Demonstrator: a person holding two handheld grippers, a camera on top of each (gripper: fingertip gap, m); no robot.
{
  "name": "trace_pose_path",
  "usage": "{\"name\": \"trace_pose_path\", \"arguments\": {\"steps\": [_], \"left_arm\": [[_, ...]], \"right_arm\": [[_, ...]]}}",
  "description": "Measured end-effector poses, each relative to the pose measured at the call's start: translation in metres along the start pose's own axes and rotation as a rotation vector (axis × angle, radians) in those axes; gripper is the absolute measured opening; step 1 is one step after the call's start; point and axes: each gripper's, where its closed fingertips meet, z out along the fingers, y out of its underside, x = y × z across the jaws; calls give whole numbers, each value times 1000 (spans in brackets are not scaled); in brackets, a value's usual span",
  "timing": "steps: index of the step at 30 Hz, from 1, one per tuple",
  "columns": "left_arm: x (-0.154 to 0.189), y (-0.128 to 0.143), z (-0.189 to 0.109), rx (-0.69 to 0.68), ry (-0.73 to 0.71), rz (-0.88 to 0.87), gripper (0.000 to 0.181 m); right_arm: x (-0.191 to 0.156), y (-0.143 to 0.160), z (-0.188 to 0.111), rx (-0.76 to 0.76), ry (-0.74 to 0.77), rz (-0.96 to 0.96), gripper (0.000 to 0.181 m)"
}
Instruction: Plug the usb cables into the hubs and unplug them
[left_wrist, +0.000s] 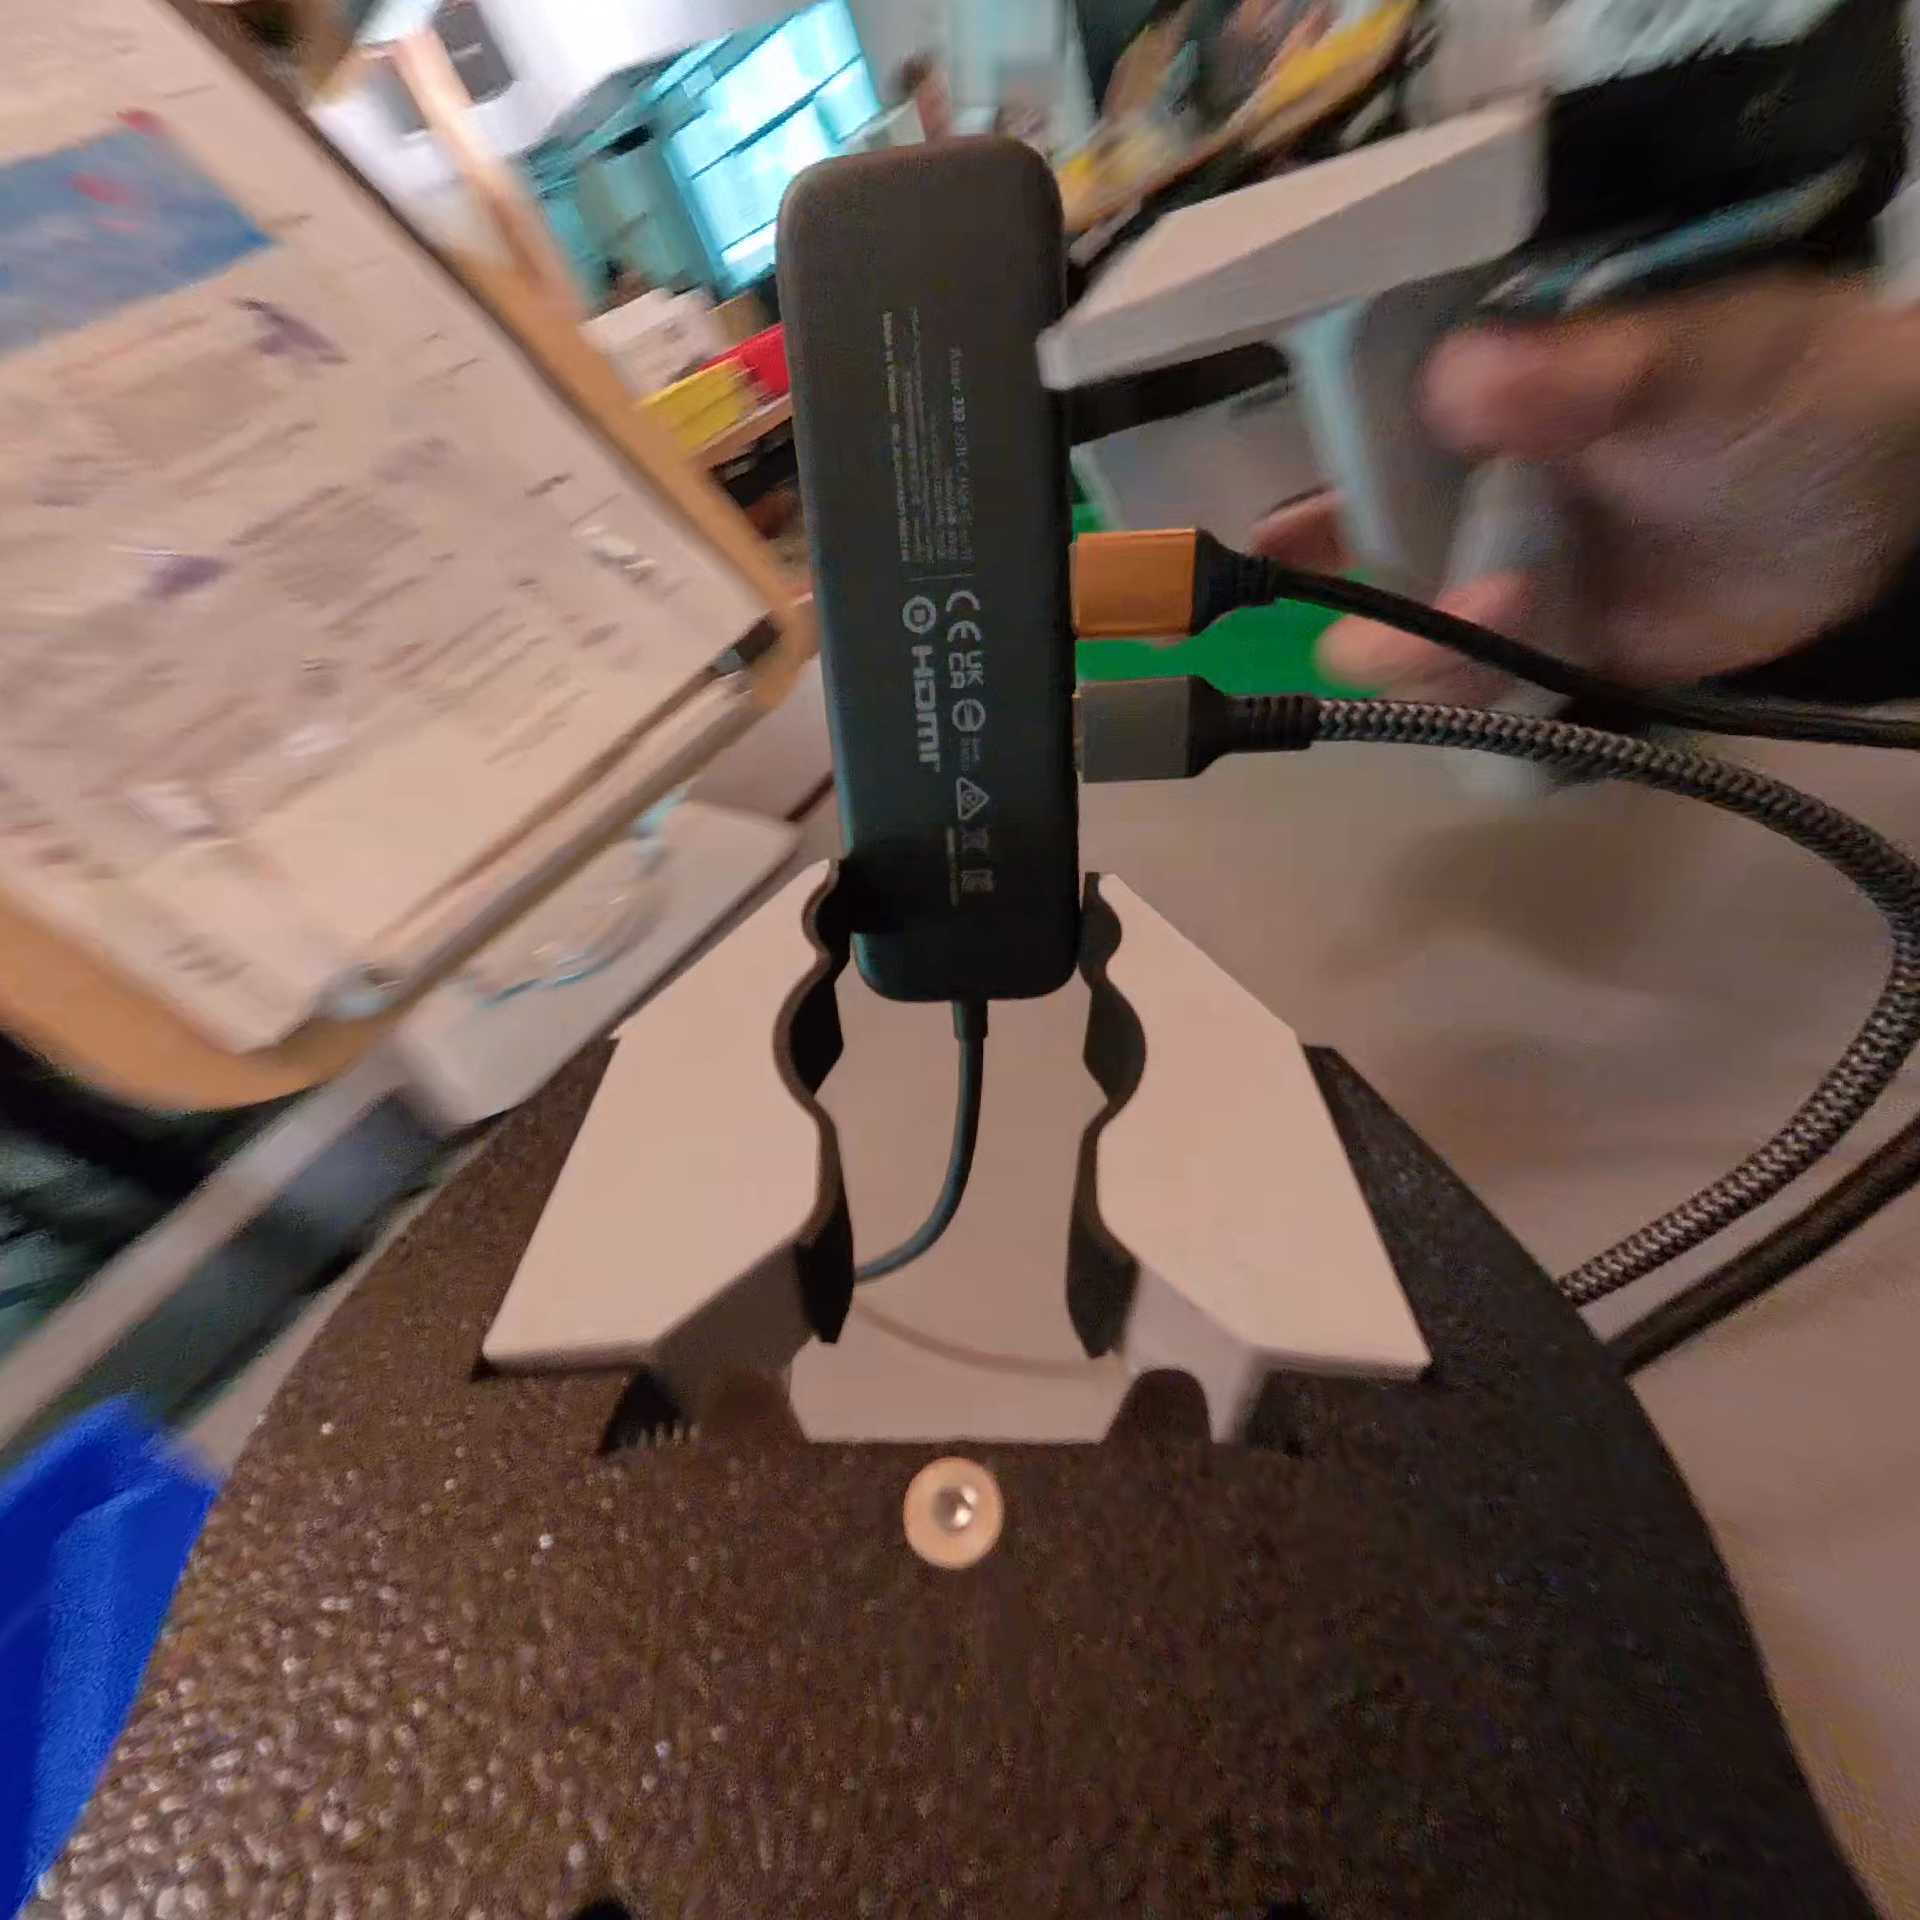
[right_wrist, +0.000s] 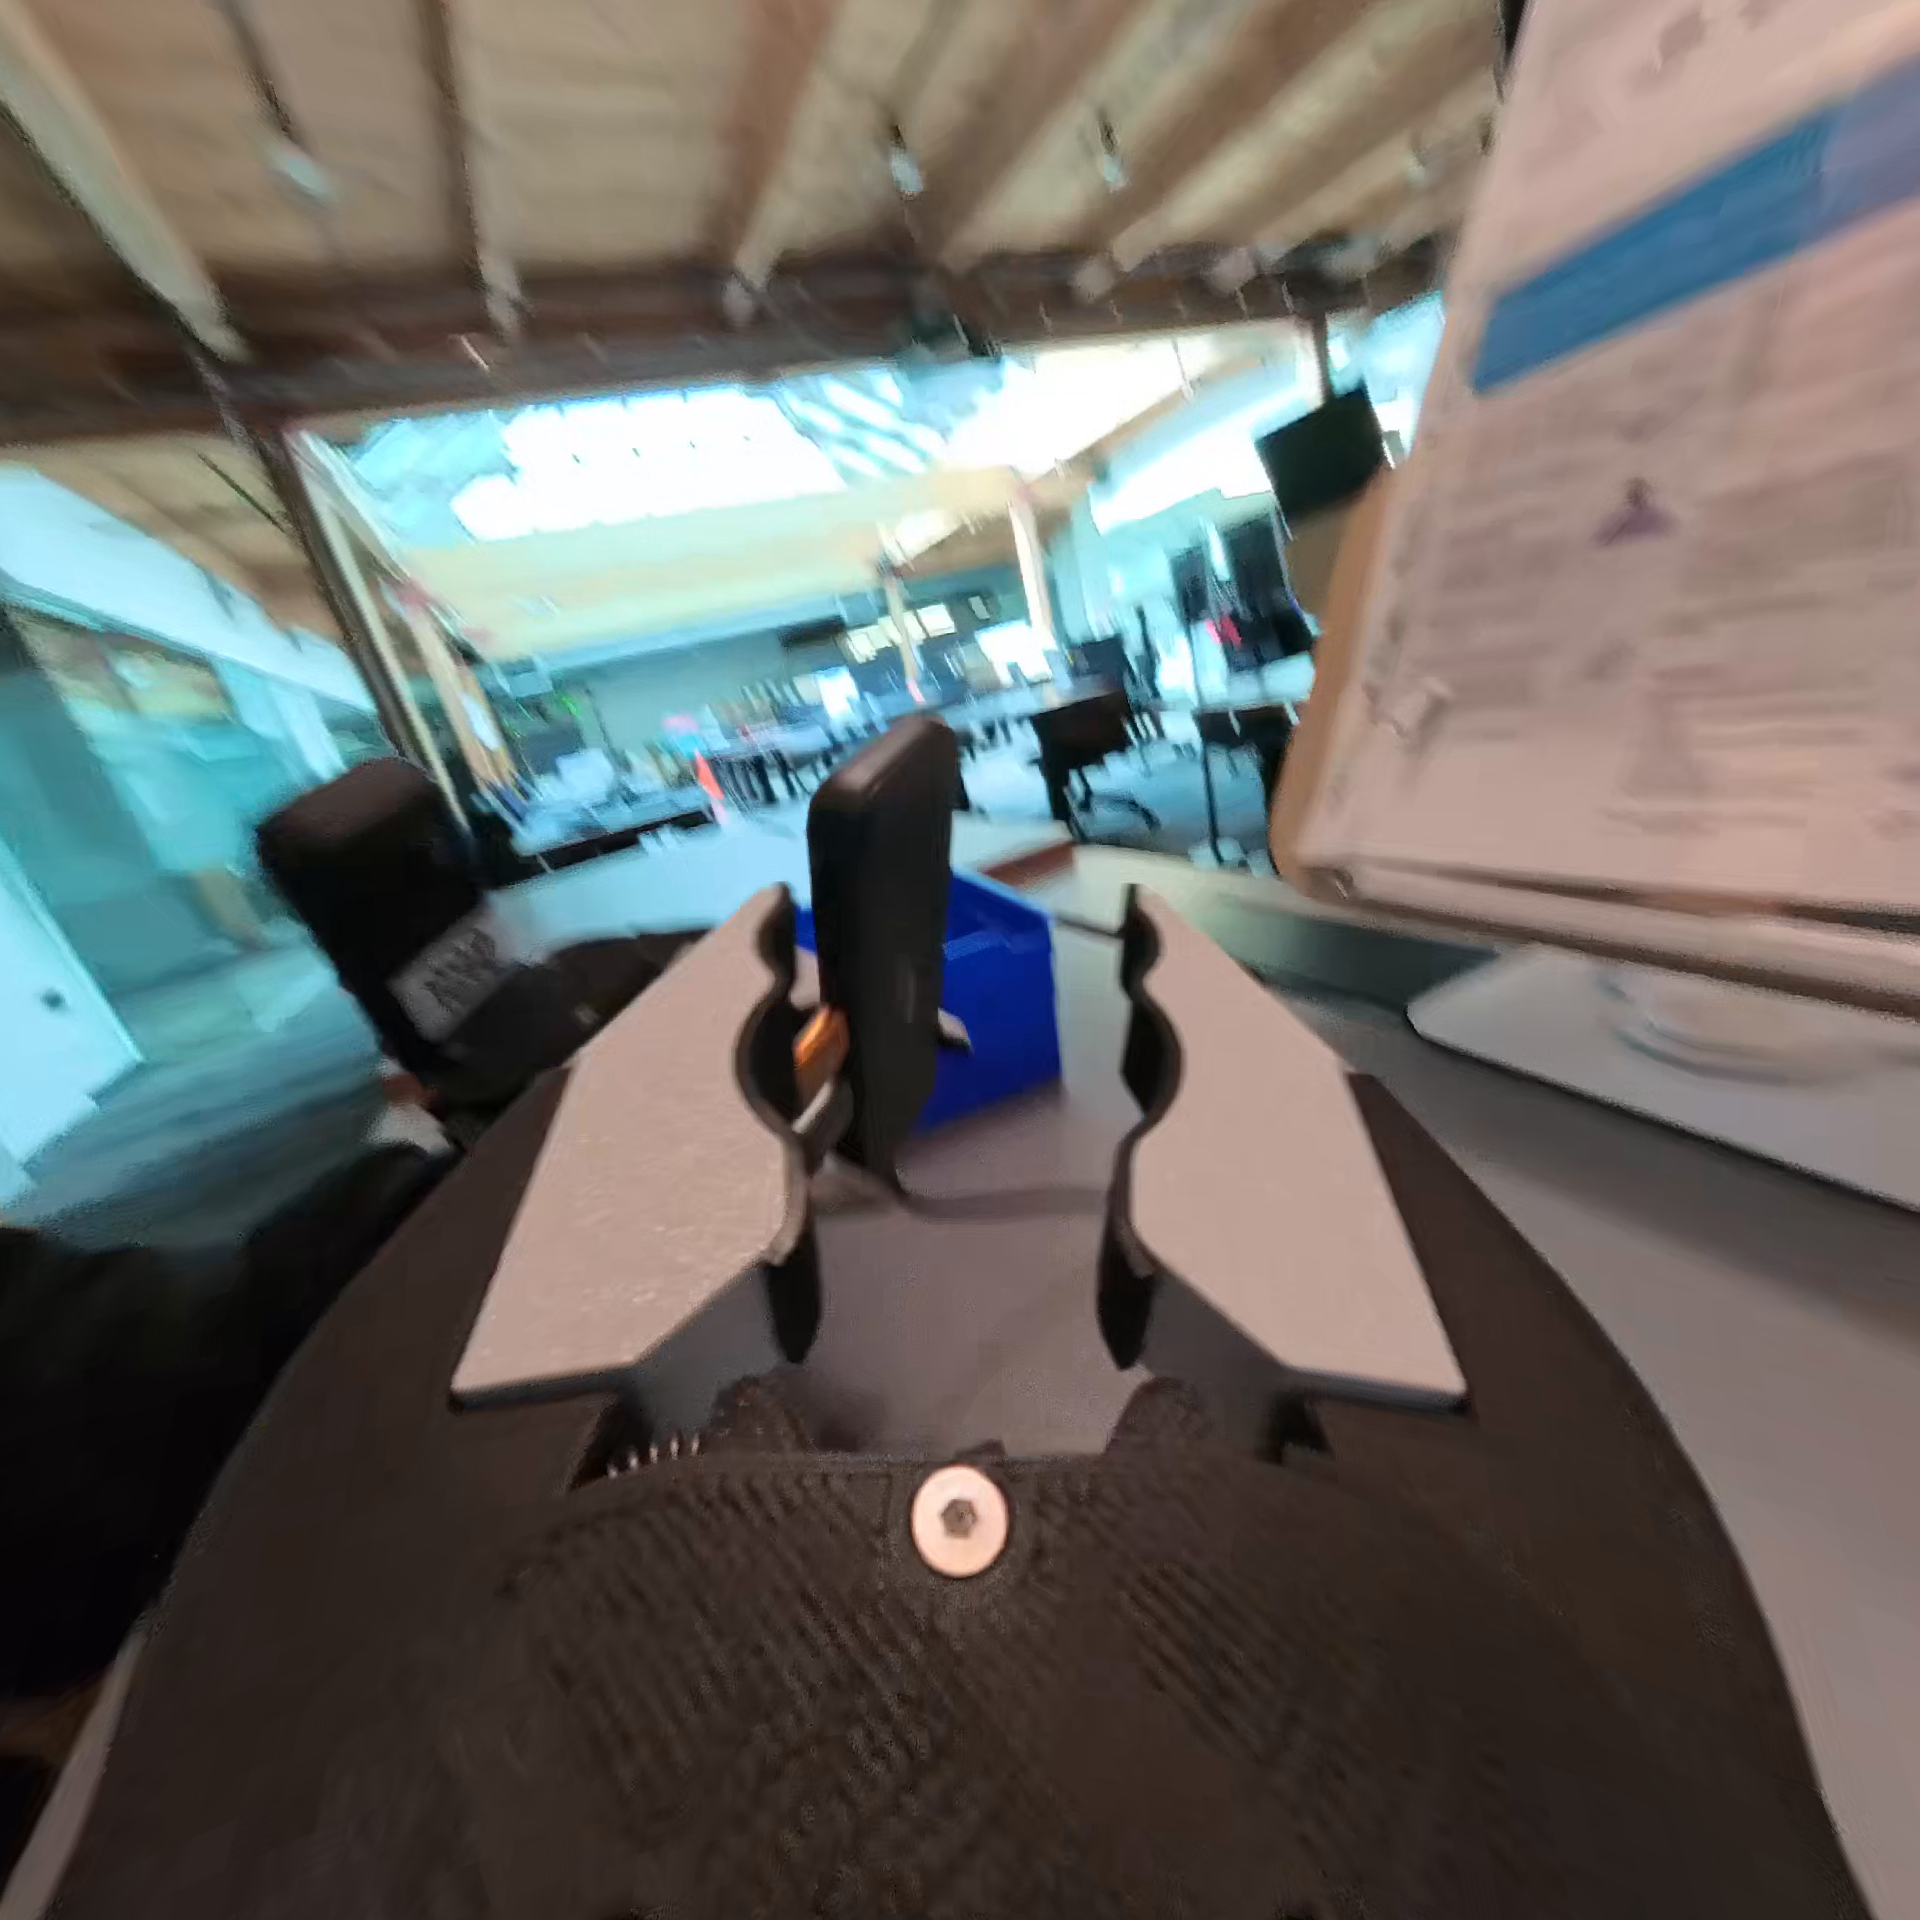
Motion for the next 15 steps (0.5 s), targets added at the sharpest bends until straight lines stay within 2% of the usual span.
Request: {"name": "trace_pose_path", "arguments": {"steps": [1, 3, 4, 7, 10, 13, 15], "left_arm": [[-12, 4, -2, -50, -88, 74, 42], [-23, 7, -4, -111, -185, 188, 42], [-23, 5, -4, -107, -204, 228, 42], [-13, 0, -3, -96, -187, 345, 42], [-1, -3, 0, -58, -145, 403, 42], [7, -12, -3, 62, -61, 339, 42], [7, -22, -11, 177, -9, 250, 43]], "right_arm": [[6, 8, 0, -64, 23, 6, 76], [11, 24, 3, -158, 44, 55, 92], [8, 28, 4, -173, 20, 79, 92], [2, 27, 7, -124, -37, 167, 70], [-4, 30, 3, -119, -113, 205, 11], [-3, 27, 0, -124, -159, 337, 10], [-3, 16, -2, -54, -201, 484, 10]]}}
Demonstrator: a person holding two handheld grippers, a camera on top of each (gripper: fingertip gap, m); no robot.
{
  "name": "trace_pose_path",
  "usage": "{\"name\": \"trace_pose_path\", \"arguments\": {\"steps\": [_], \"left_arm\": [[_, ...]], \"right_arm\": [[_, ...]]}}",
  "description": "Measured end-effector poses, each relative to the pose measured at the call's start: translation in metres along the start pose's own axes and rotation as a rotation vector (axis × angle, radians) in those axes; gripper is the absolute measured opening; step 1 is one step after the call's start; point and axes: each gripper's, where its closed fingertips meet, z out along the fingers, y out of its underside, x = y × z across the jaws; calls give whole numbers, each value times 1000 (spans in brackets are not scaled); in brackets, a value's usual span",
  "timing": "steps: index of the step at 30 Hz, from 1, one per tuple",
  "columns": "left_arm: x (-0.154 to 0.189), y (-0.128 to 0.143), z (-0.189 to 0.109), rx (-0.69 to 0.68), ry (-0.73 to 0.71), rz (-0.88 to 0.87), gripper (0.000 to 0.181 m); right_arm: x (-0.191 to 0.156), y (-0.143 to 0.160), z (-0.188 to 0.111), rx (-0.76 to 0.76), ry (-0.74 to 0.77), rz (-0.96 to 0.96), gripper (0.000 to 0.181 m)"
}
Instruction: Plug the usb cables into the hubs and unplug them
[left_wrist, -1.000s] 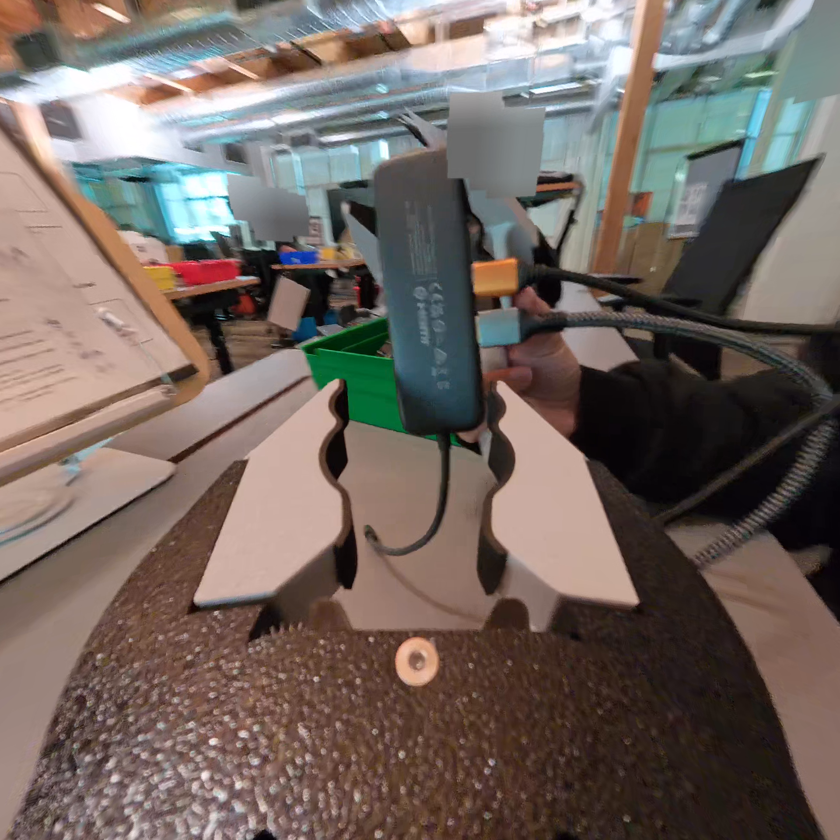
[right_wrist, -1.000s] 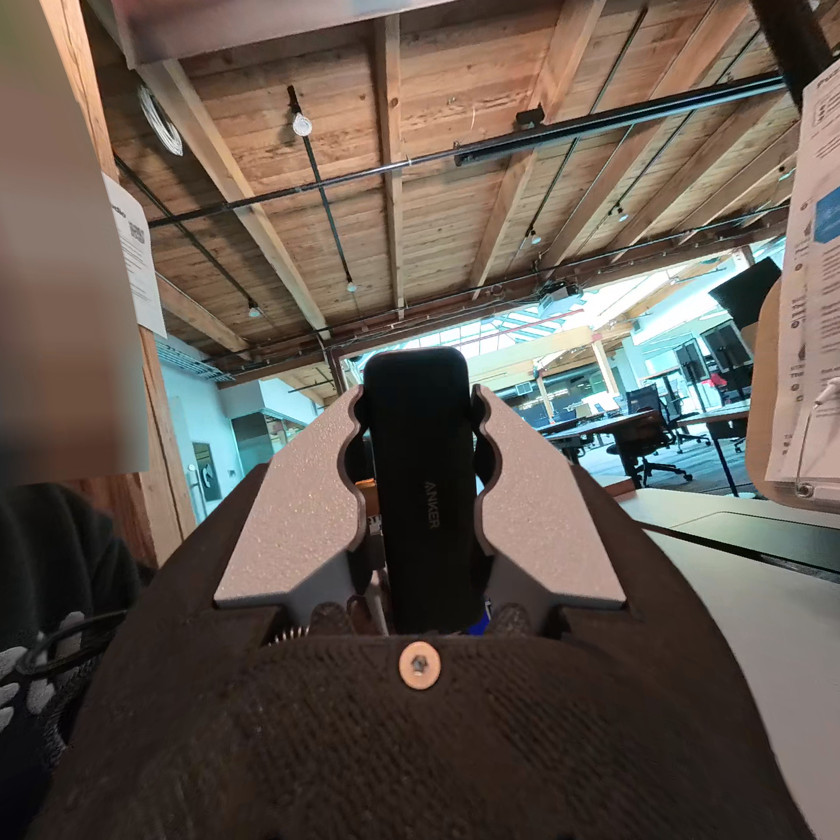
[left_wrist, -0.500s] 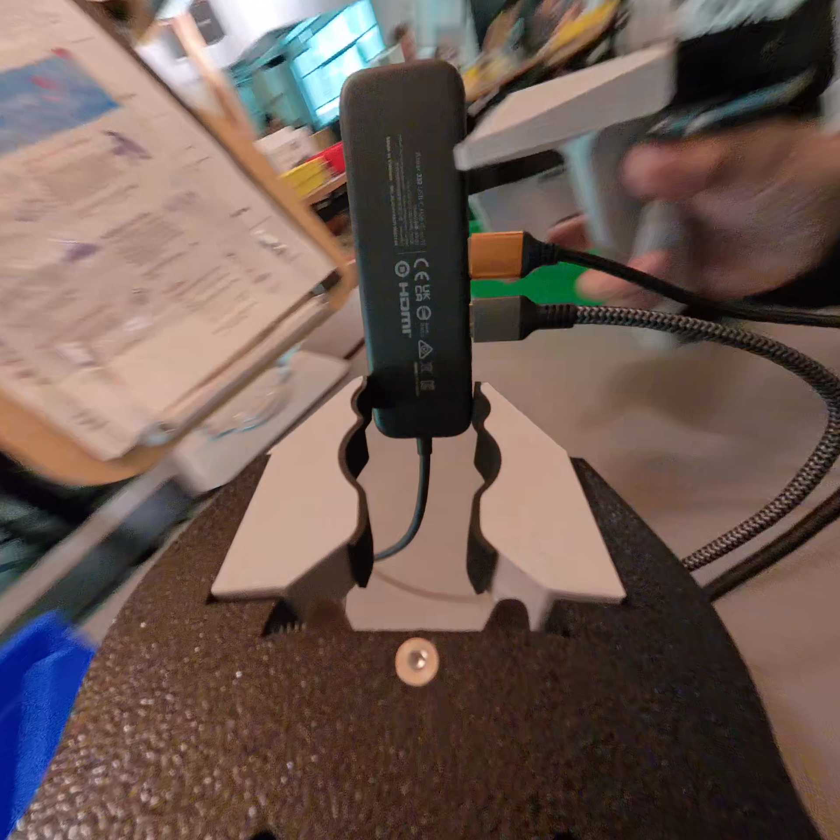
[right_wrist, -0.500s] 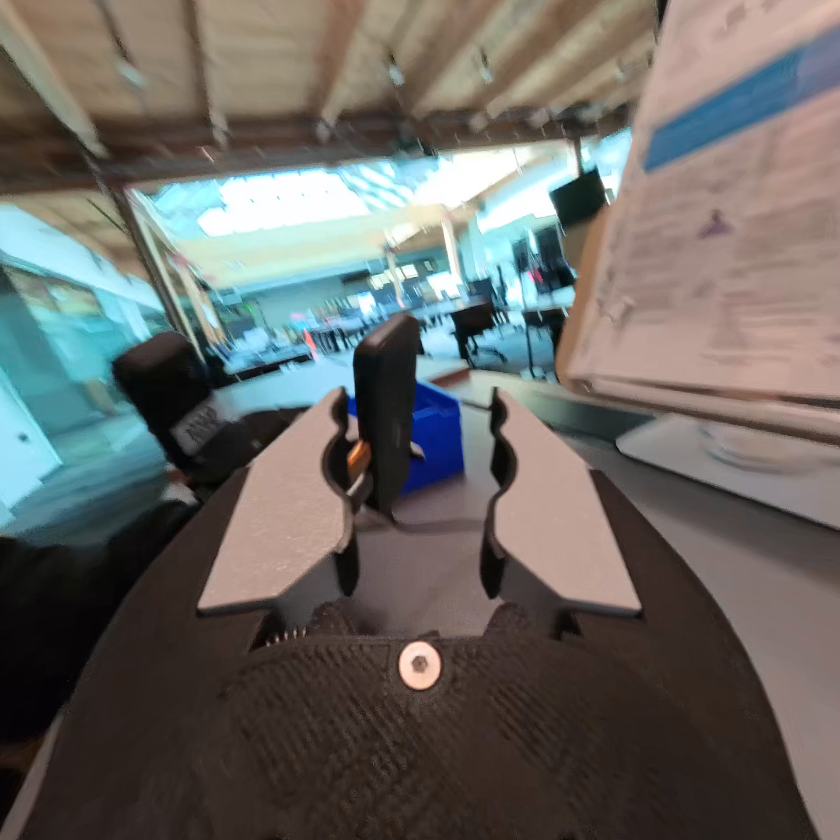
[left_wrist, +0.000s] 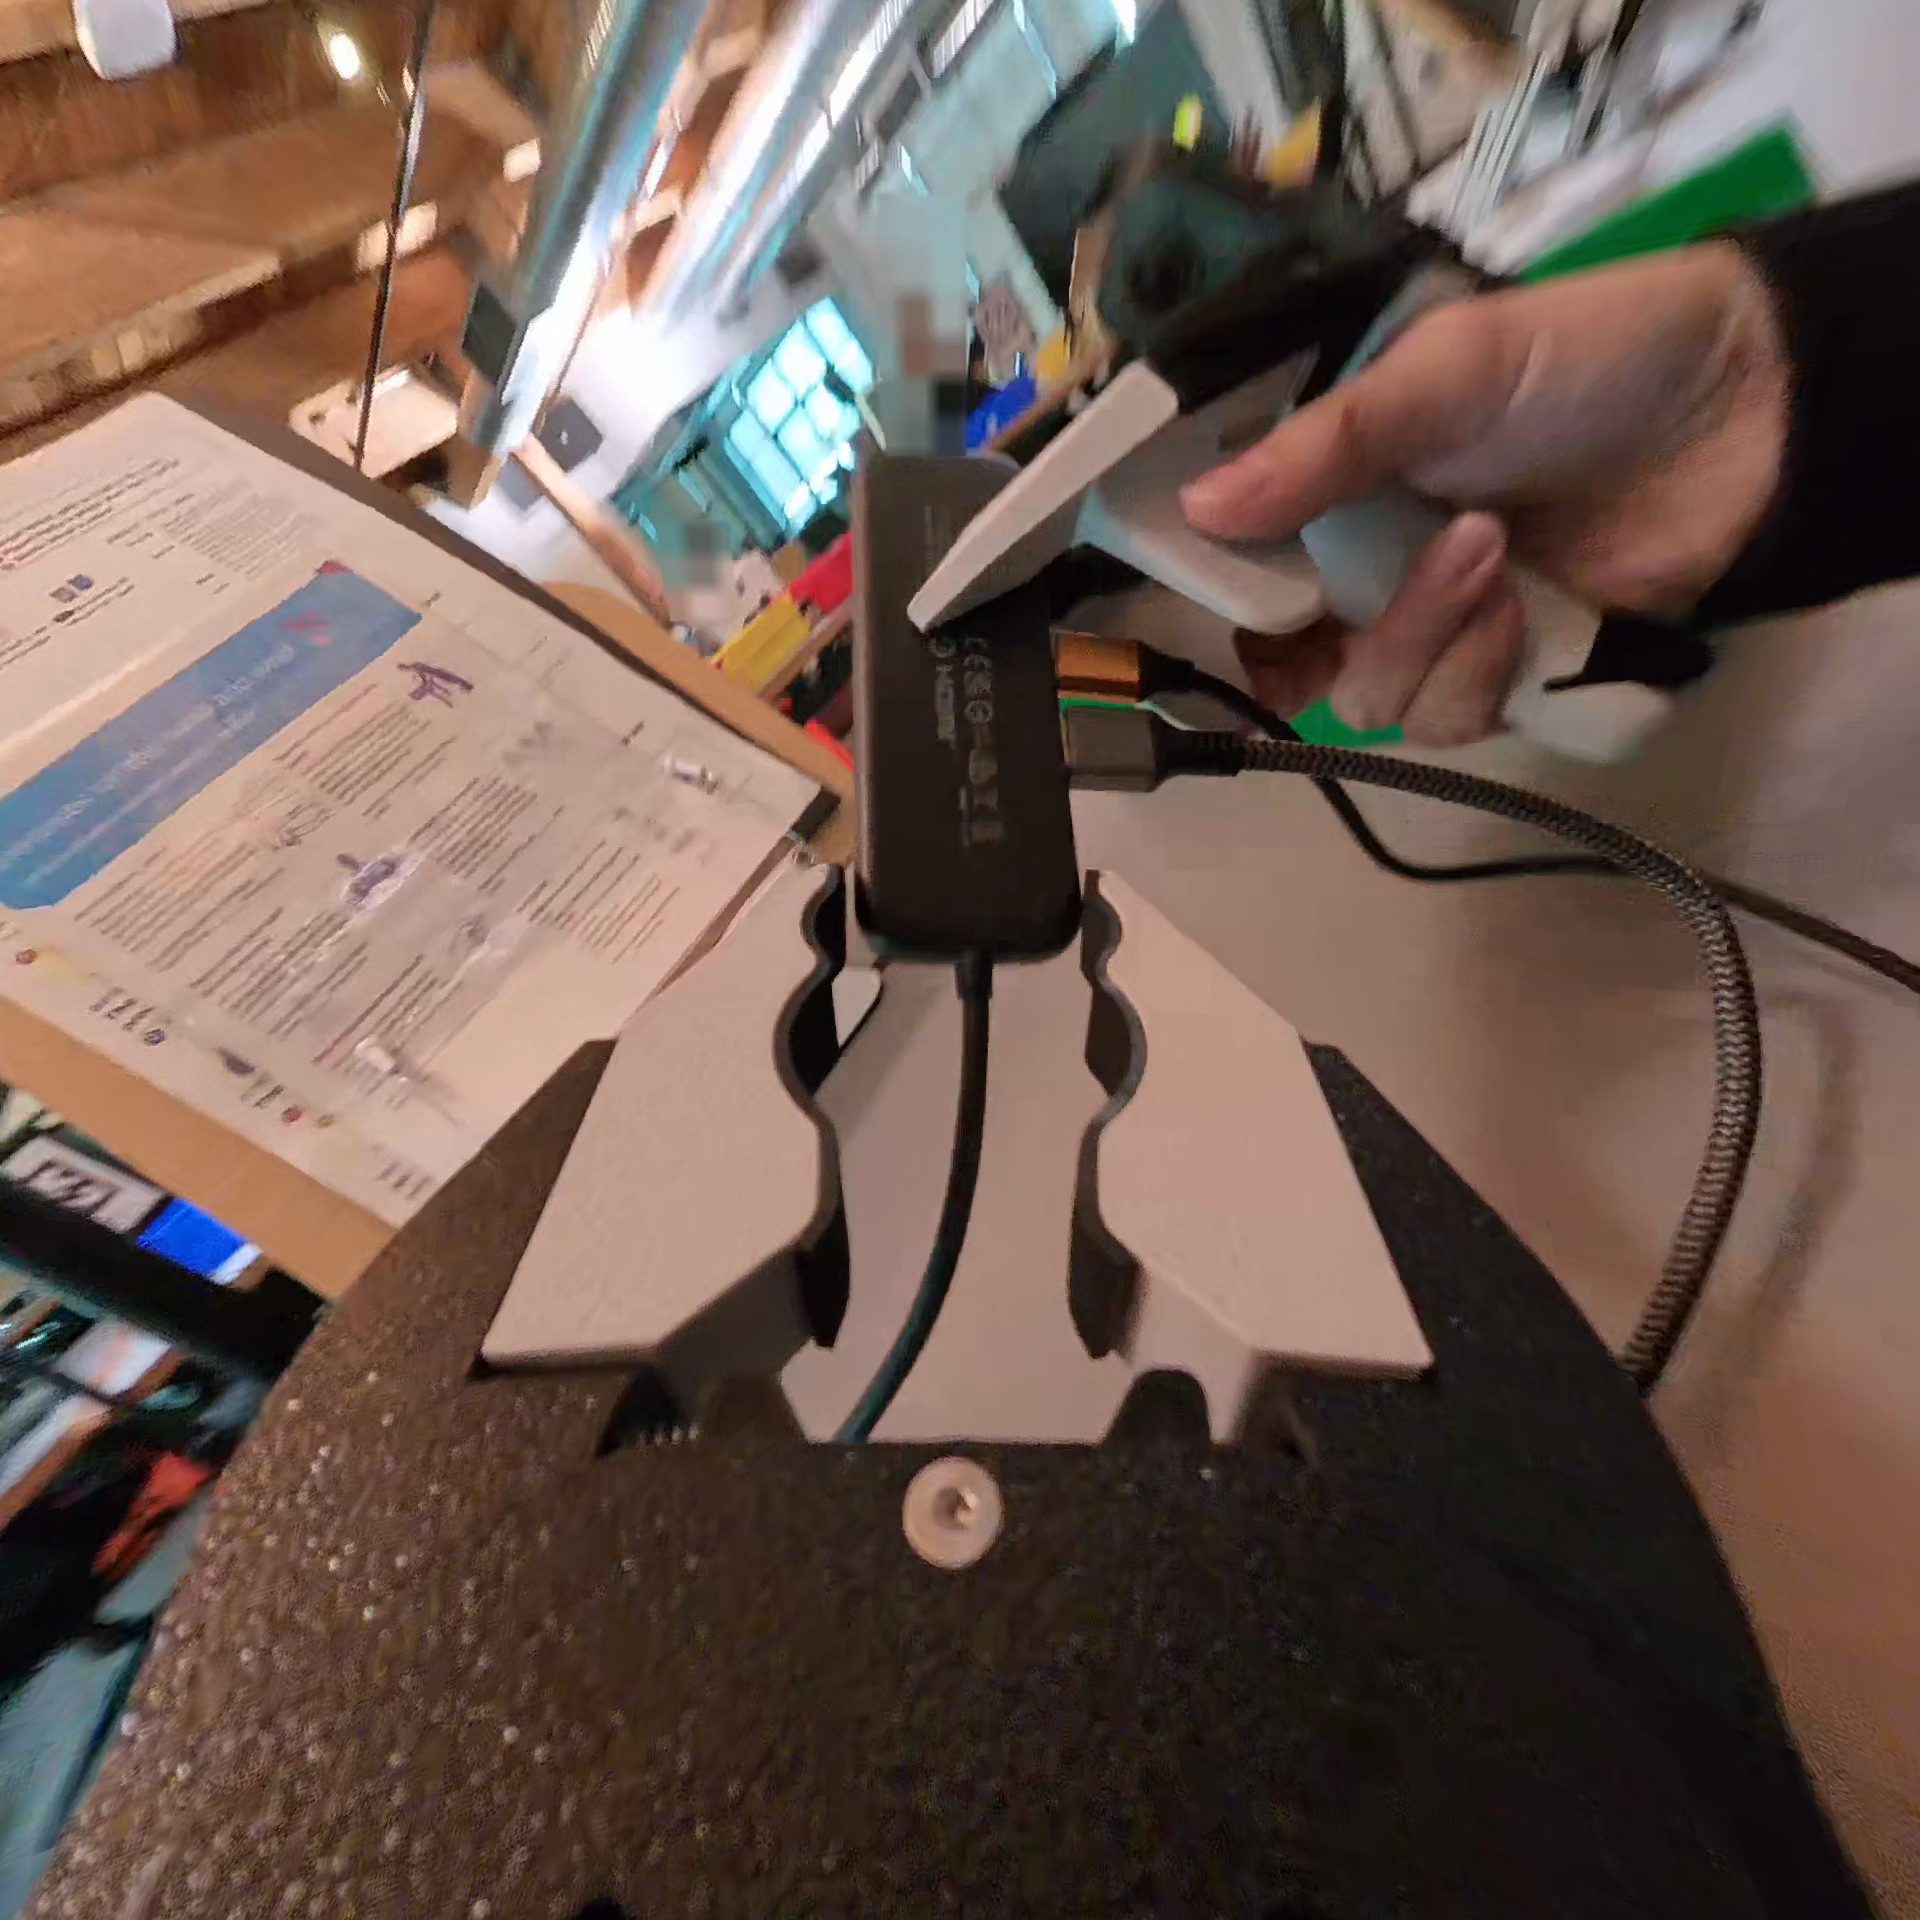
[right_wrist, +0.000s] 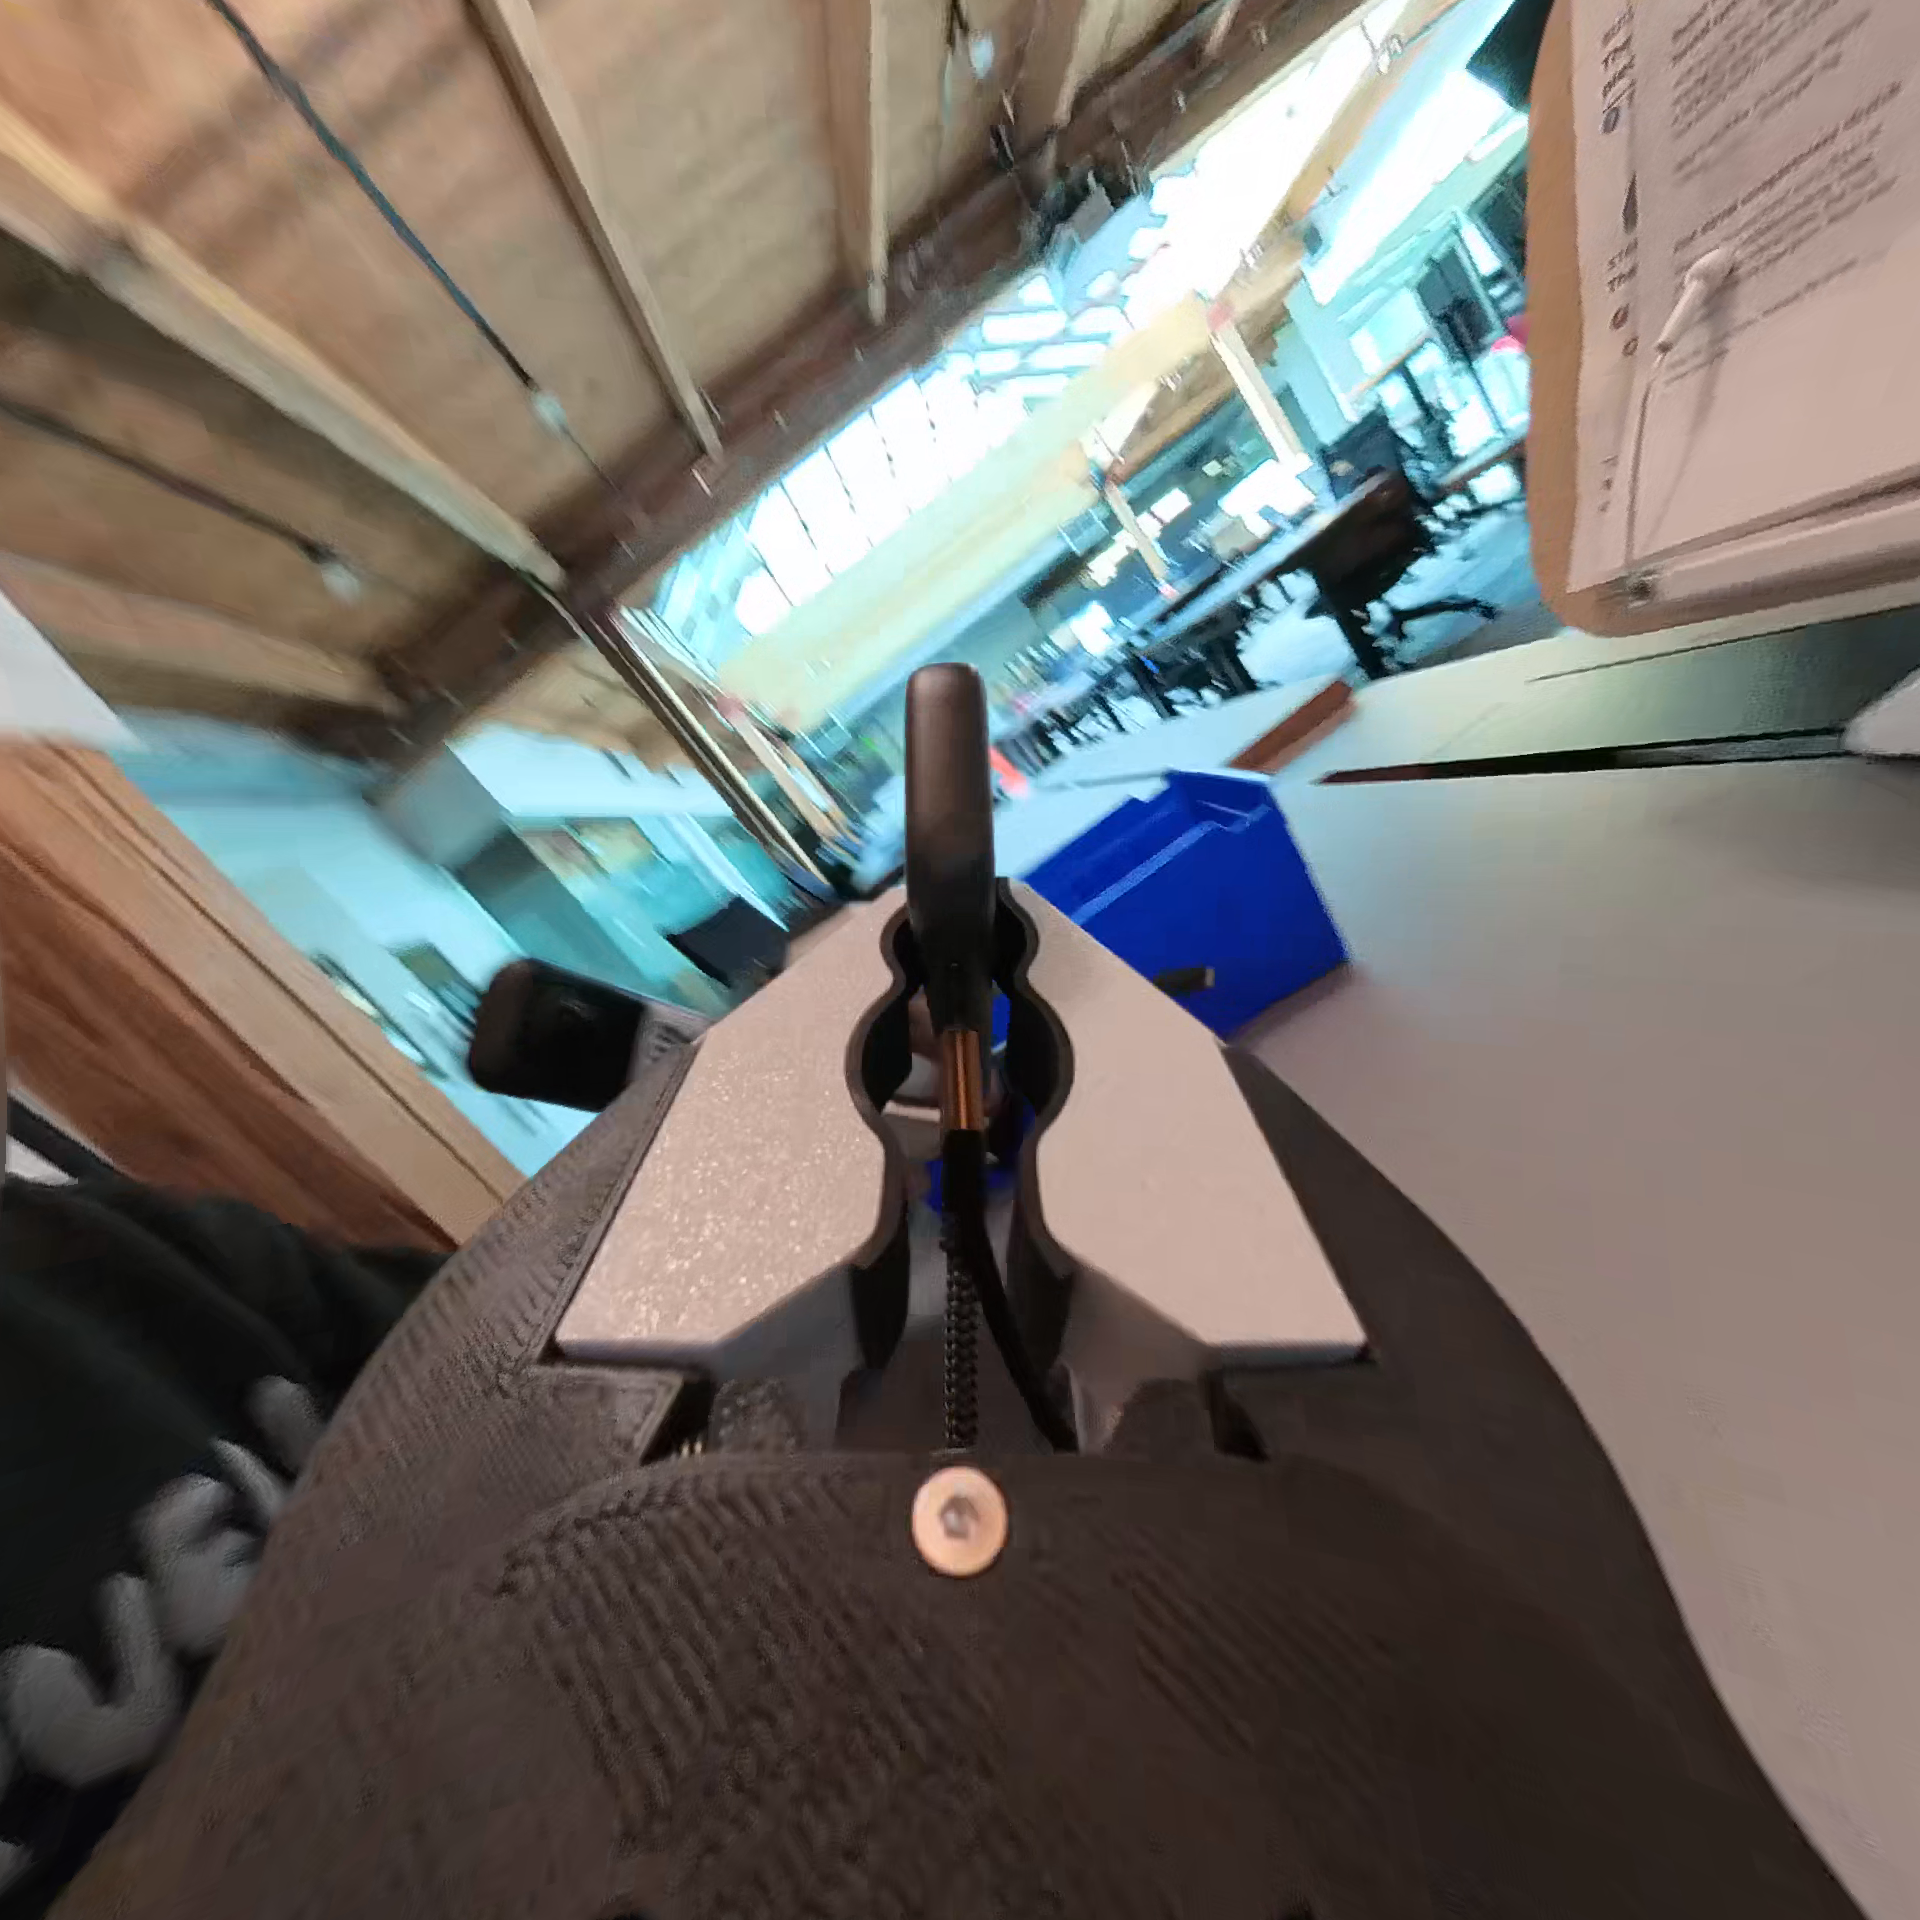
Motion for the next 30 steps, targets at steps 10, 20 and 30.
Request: {"name": "trace_pose_path", "arguments": {"steps": [10, 20, 30], "left_arm": [[1, -23, -6, 188, -9, -78, 45], [1, -17, 2, 133, -72, -61, 44], [-51, 27, -5, -26, -295, -493, 45]], "right_arm": [[-8, 5, 10, 53, -118, 350, 10], [-6, 1, 8, 78, -93, 342, 10], [17, 20, 11, -145, 338, -573, 61]]}}
